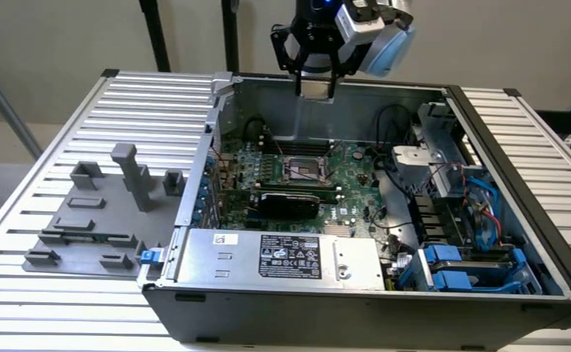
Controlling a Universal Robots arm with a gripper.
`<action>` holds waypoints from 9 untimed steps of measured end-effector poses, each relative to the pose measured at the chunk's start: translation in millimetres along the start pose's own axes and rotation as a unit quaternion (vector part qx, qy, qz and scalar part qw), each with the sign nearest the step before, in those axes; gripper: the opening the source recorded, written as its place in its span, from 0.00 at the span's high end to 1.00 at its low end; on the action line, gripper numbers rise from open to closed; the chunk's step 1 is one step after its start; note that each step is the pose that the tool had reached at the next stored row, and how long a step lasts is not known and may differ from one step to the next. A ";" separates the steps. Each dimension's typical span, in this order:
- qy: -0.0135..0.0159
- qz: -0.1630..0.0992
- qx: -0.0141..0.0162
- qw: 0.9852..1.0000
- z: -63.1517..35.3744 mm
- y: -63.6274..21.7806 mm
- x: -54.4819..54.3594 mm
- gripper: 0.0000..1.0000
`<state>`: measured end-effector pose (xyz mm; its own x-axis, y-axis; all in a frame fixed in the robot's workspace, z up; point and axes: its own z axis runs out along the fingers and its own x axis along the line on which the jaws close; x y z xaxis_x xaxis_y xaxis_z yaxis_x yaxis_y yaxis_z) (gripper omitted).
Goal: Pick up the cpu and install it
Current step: 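Pick up the cpu and move it towards the insertion slot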
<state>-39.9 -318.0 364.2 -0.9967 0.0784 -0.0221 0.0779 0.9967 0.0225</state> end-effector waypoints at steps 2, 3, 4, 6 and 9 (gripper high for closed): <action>0.000 -0.005 0.001 1.000 3.6 0.2 -2.1 0.45; 0.000 -0.007 0.001 1.000 5.3 0.2 -3.0 0.45; 0.000 -0.010 0.001 1.000 6.9 0.2 -3.6 0.45; 0.000 -0.010 0.001 1.000 7.7 0.2 -3.7 0.45; 0.000 -0.010 0.001 1.000 7.8 0.2 -3.8 0.45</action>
<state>-35.9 -318.0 356.5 -0.9981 0.0577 -0.0226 0.0573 0.9982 0.0201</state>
